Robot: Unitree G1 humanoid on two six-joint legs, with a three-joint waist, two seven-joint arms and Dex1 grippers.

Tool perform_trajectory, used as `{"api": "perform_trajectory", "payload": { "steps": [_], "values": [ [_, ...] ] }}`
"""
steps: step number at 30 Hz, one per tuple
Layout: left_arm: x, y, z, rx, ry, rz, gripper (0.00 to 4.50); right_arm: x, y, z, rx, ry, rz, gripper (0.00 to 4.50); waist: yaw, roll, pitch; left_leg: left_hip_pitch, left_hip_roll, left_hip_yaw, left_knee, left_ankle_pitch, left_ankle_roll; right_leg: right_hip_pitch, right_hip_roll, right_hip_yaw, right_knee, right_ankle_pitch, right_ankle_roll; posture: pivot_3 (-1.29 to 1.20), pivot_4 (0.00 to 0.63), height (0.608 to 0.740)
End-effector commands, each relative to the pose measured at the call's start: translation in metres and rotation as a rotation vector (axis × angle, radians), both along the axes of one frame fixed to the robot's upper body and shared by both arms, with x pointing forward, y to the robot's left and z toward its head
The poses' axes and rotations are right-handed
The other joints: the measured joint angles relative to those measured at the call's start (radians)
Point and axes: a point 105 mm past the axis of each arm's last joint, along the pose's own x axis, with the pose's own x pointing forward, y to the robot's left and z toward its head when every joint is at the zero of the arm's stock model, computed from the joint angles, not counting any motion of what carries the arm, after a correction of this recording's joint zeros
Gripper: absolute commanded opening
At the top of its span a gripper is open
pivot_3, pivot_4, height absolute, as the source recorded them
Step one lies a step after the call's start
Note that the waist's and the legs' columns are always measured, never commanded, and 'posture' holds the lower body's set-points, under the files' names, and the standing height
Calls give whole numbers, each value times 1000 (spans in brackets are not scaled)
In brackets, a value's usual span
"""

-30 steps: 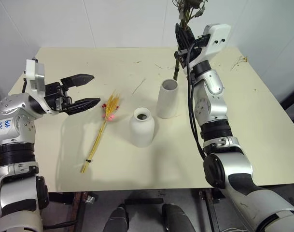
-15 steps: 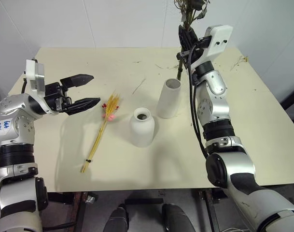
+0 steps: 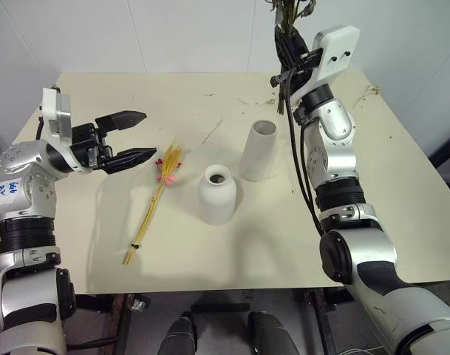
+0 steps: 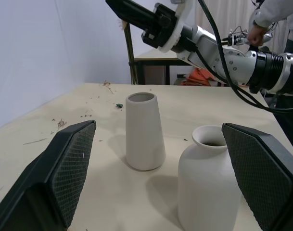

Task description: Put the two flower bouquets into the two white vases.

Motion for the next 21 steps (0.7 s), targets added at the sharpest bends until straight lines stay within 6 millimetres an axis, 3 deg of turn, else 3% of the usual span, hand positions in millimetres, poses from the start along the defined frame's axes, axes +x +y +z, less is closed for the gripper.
{"api": "perform_trajectory", "payload": {
  "steps": [1, 10, 15, 21],
  "values": [
    [-2, 2, 11, -2, -46, 2, 4500, -21, 7, 35, 79, -89, 74, 92, 0, 0, 0, 0, 0, 0, 0, 0, 0, 0, 0, 0, 0, 0, 0, 0, 150, 740],
    [-4, 5, 11, 2, -48, 11, 4500, -21, 20, 4, 112, 33, 153, 92, 3, 0, 0, 0, 0, 0, 0, 0, 0, 0, 0, 0, 0, 0, 0, 0, 150, 740],
    [-5, 6, 12, 1, -52, 16, 4500, -13, 15, -19, 87, 88, 127, 92, 3, 0, 0, 0, 0, 0, 0, 0, 0, 0, 0, 0, 0, 0, 0, 0, 150, 740],
    [-6, 7, 11, 1, -53, 19, 4500, -4, 8, -32, 96, 131, 103, 92, 0, 0, 0, 0, 0, 0, 0, 0, 0, 0, 0, 0, 0, 0, 0, 0, 150, 740]
  ]
}}
